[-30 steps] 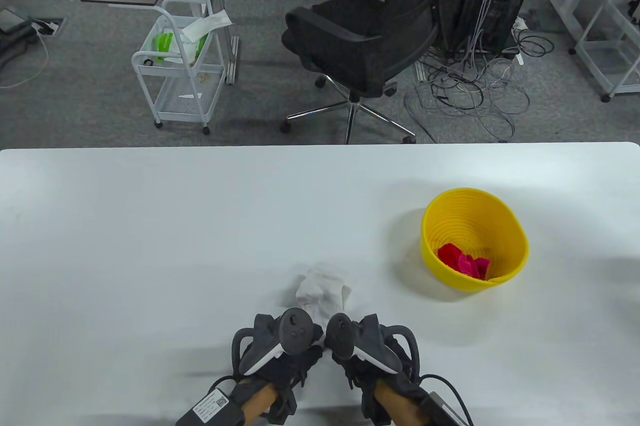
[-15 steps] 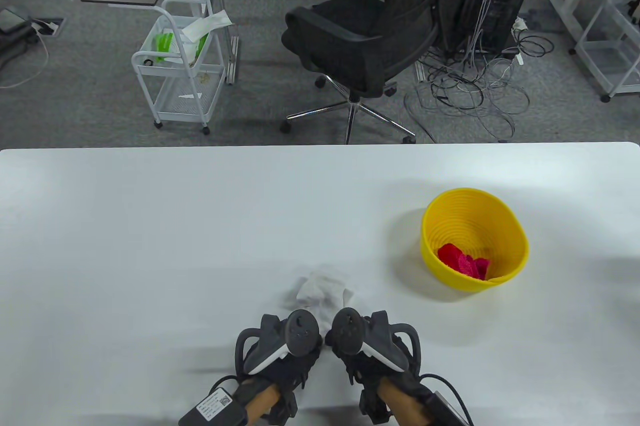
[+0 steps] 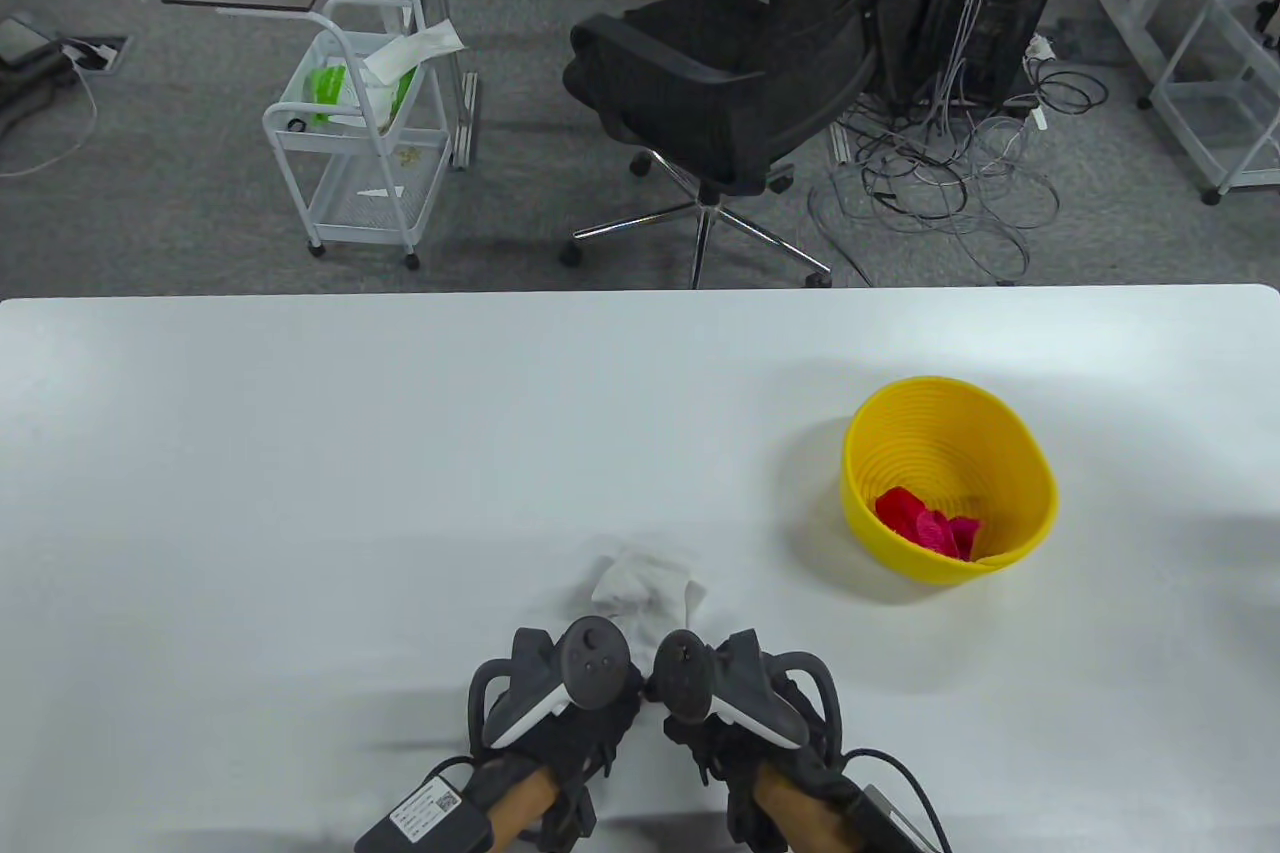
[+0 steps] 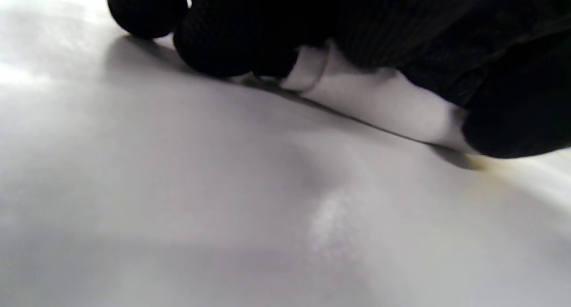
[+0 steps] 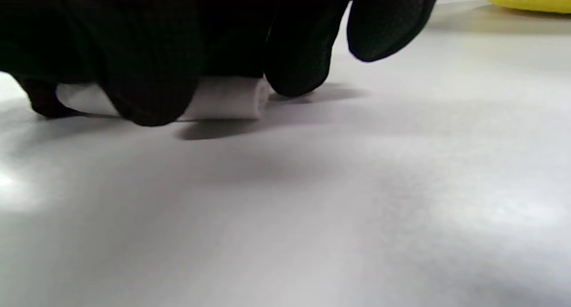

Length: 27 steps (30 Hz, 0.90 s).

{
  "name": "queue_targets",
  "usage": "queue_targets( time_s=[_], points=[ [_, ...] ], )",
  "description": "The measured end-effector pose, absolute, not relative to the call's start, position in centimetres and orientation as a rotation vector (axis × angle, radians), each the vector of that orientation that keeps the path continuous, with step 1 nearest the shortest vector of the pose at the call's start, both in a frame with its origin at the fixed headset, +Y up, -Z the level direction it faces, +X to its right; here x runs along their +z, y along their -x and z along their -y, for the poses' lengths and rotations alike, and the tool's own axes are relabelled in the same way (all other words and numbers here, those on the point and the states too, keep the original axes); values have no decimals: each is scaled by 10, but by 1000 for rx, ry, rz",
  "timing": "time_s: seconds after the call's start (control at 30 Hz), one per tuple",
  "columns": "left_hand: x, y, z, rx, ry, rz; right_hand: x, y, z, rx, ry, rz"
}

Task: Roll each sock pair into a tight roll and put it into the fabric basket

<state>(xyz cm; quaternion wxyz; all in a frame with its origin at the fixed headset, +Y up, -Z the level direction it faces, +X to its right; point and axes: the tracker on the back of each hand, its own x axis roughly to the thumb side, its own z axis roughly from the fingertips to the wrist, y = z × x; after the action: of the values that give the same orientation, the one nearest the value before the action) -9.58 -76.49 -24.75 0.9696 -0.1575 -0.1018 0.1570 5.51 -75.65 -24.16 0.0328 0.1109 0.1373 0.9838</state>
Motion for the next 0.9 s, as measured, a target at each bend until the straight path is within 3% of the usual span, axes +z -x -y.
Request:
queue_targets(
  time_s=[0.63,0.9],
  points=[
    [-247,95,763,289,289,202,-245,-57,756,2973,-311,-418],
    [-248,95,764,281,308,195,-241,-69,728,2828,-370,-243]
  ],
)
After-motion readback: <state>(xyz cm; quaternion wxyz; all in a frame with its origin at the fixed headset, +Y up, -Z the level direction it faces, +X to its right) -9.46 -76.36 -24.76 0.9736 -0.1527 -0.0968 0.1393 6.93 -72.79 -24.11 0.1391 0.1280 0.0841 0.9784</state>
